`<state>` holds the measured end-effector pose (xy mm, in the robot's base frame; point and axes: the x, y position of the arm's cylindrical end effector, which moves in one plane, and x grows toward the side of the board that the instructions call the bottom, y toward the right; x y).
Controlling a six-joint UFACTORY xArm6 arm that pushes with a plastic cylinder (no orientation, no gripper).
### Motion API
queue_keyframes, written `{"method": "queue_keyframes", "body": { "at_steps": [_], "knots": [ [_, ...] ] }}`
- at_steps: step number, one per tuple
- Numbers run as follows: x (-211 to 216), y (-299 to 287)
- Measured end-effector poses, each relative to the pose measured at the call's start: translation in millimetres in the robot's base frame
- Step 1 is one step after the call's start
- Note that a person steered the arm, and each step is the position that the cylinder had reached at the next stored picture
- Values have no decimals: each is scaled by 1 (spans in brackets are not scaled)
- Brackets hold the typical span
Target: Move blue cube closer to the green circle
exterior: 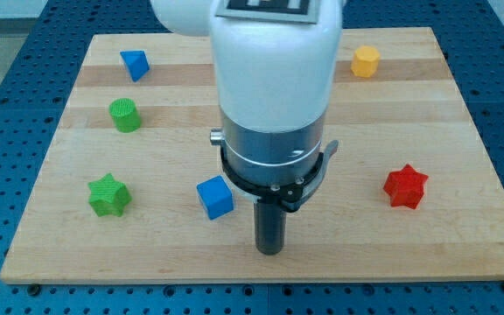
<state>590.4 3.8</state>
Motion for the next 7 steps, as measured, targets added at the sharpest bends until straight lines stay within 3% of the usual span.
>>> {"method": "queue_keyframes", "body": {
  "at_steps": [3,7],
  "knots": [
    [0,-48],
    [-155,-92]
  ]
}}
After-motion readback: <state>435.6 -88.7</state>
